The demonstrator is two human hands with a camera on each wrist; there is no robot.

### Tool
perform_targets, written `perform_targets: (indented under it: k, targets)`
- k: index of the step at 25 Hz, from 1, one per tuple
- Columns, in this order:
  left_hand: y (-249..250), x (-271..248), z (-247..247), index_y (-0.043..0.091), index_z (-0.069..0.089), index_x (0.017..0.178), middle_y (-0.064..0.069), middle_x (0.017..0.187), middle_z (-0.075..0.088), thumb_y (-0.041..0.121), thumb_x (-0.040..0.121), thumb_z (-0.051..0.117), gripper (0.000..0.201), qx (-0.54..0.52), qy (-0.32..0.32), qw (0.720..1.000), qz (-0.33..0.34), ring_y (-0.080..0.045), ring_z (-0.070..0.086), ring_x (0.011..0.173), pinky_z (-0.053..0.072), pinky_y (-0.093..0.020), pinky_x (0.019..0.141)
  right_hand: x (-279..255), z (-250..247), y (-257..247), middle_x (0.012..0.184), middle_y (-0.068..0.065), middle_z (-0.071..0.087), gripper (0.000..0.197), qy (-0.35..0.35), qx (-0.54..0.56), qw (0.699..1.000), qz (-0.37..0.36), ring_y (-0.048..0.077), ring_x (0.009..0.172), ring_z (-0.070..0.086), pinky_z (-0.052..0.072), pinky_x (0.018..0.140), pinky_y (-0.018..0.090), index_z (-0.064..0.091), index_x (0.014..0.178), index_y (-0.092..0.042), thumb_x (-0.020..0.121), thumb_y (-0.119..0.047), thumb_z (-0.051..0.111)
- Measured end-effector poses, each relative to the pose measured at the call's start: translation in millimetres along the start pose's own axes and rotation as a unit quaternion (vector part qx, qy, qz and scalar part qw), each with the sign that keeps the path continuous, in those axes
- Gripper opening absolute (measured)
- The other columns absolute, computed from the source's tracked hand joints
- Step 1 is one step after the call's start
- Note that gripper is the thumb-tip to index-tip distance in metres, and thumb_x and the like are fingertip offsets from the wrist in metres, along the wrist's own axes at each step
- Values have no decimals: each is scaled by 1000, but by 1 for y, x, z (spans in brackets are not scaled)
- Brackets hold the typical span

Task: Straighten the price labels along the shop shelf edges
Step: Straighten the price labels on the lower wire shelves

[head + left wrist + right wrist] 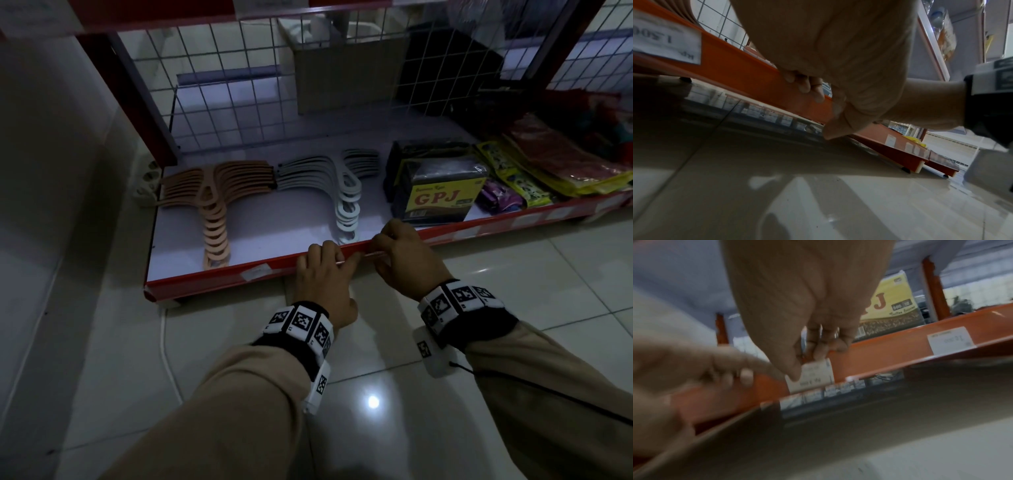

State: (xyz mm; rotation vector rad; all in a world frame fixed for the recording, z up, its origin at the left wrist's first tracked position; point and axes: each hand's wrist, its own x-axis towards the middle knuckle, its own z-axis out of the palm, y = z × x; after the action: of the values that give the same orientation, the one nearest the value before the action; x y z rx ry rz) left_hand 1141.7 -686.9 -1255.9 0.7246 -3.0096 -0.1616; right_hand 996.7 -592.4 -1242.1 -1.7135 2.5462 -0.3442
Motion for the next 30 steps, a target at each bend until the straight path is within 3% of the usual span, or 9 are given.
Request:
perform_targets:
  k: [4,6,8,11,13,16,22,27,30]
  targets:
    - [-4,3,0,29,41,130,-3,117,38,42,75,59,60,-35,5,999,-21,-26,36,108,31,-37,88,4,-12,6,94,10,63,8,40,154,987,27,25,90,60,45,76,31,66,92,-9,84,-8,67]
    - [-7,5,0,26,43,130,-2,118,44,48,86,50,50,-92,25,995,-40,-26,38,110,33,-38,90,5,-14,8,83,3,67,8,87,242,964,70,17,79,63,48,72,26,65,91,-12,85,-12,69]
    - [-10,9,-2,26,45,130,-2,119,51,50,93,42,45,-188,50,979,-68,-25,41,111,34,-39,92,6,-14,4,81,8,67,14,119,369,913,128,13,72,64,51,69,22,65,97,-10,84,-9,70]
    - [-13,14,-6,25,50,125,-1,120,57,49,96,36,40,-272,67,956,-86,-25,44,109,37,-39,91,8,-12,-10,78,17,65,16,101,531,825,167,8,61,64,53,63,22,63,97,1,83,0,68]
    - [-15,15,-6,23,54,115,-2,112,59,46,97,37,33,-263,64,959,-82,-25,45,104,37,-37,85,8,-9,-17,75,15,63,17,73,567,804,165,6,58,63,52,60,19,61,97,8,83,2,68]
    - [-16,14,-5,17,57,100,-6,102,56,39,98,41,27,-223,51,970,-81,-26,45,100,36,-36,80,5,-5,-20,76,16,65,21,44,569,806,157,8,60,62,51,60,19,60,98,11,83,-2,69]
    - [-16,14,-9,17,58,104,-6,109,54,38,98,42,27,-196,33,977,-72,-25,43,103,37,-39,86,2,-9,-3,84,19,71,16,30,560,814,150,20,77,69,57,74,25,67,91,4,80,-5,73]
    - [-15,14,-13,20,58,114,-5,113,53,39,98,42,30,-165,15,984,-63,-24,42,106,37,-38,88,1,-7,7,69,6,65,8,13,520,841,150,3,59,59,46,60,14,63,79,-9,82,-9,71]
    - [-15,13,-12,21,59,114,-4,113,52,40,98,42,30,-143,13,988,-54,-24,42,106,38,-38,89,2,-8,11,84,14,70,9,27,536,829,157,12,79,68,52,74,20,66,88,-11,82,-8,71]
